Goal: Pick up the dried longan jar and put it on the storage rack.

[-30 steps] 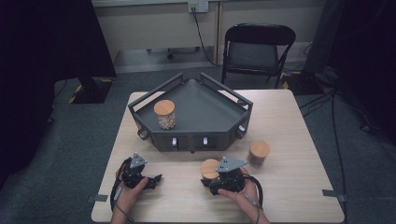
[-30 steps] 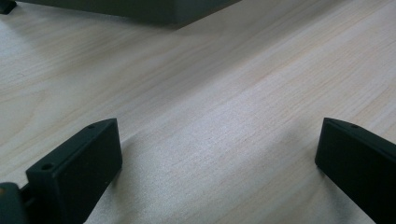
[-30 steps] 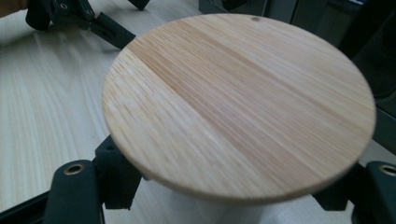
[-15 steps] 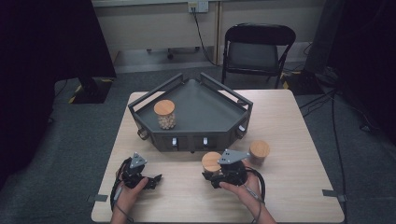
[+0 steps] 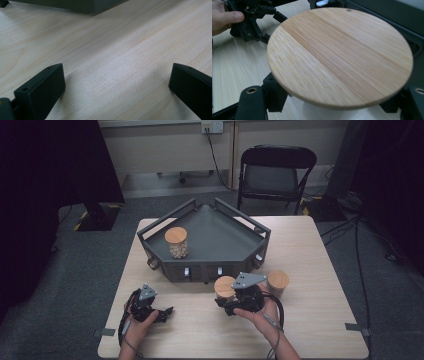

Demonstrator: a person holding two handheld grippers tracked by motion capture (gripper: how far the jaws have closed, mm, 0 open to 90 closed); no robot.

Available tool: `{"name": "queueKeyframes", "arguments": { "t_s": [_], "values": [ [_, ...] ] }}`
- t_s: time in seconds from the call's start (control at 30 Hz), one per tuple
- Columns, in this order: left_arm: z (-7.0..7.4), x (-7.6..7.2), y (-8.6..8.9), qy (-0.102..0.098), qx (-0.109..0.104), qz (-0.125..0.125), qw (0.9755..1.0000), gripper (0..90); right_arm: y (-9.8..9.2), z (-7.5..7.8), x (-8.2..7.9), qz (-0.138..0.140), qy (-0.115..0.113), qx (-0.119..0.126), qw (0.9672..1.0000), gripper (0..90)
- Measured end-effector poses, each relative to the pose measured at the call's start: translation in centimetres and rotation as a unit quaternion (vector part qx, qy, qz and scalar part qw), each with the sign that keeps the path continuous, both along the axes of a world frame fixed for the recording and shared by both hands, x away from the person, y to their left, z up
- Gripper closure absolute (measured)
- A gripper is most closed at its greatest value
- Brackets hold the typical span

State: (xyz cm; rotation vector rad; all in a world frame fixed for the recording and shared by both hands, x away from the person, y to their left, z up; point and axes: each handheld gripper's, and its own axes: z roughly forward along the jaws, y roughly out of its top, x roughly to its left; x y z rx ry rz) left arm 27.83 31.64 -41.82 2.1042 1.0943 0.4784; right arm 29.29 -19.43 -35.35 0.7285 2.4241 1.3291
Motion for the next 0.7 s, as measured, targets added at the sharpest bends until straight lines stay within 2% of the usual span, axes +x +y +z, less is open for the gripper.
{"name": "queueKeyframes", "arguments": {
  "t_s": [0.17, 0.27, 0.53, 0.7],
  "values": [
    [0.0, 0.0, 0.0, 0.0, 0.0, 0.0, 1.0, 0.1, 0.0, 0.6, 0.5, -0.002, 0.002, 0.003, 1.0, 25.7],
    [0.0, 0.0, 0.0, 0.0, 0.0, 0.0, 1.0, 0.1, 0.1, 1.1, 0.6, -0.002, -0.005, -0.002, 1.0, 25.7],
    [0.0, 0.0, 0.0, 0.0, 0.0, 0.0, 1.0, 0.1, -0.3, 2.1, 1.3, -0.007, 0.006, 0.008, 0.9999, 25.7],
    [0.0, 0.0, 0.0, 0.0, 0.0, 0.0, 1.0, 0.1, -0.1, 2.9, 1.6, -0.011, 0.007, 0.002, 0.9999, 25.7]
  ]
}}
